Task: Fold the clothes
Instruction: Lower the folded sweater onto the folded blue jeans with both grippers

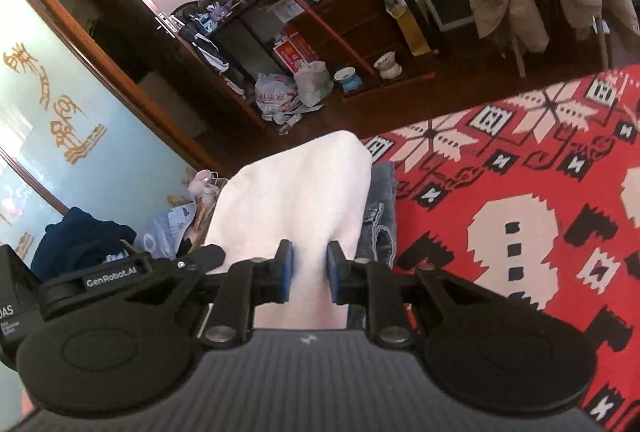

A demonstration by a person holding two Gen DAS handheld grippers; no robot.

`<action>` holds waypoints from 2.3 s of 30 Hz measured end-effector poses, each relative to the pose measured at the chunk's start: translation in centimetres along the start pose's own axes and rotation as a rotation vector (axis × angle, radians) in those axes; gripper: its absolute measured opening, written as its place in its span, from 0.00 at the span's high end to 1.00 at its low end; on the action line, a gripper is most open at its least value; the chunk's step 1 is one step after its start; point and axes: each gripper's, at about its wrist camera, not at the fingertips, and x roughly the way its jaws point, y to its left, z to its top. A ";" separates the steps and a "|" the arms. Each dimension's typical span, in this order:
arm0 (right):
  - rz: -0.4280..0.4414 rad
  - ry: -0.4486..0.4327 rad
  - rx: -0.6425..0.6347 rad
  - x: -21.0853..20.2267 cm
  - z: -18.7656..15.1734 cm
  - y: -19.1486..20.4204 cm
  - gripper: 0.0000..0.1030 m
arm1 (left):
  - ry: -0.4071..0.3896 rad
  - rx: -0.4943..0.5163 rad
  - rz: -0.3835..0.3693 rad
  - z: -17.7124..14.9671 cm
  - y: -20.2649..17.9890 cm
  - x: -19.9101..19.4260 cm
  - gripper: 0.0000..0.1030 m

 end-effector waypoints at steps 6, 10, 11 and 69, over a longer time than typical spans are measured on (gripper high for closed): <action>0.048 -0.015 0.011 -1.3 -1.2 -1.7 0.74 | -0.013 0.010 0.032 -0.3 0.4 -1.0 0.73; 0.070 -0.016 -0.030 -2.9 -2.5 -1.8 0.80 | -0.032 0.068 0.052 -0.8 -0.5 -2.5 0.73; 0.074 -0.005 -0.043 -3.2 -3.0 -1.7 0.82 | -0.033 0.084 0.053 -1.1 -0.9 -2.8 0.73; 0.095 -0.024 -0.362 -0.9 0.0 -3.0 0.93 | 0.075 0.462 0.032 -1.7 -11.7 4.1 0.96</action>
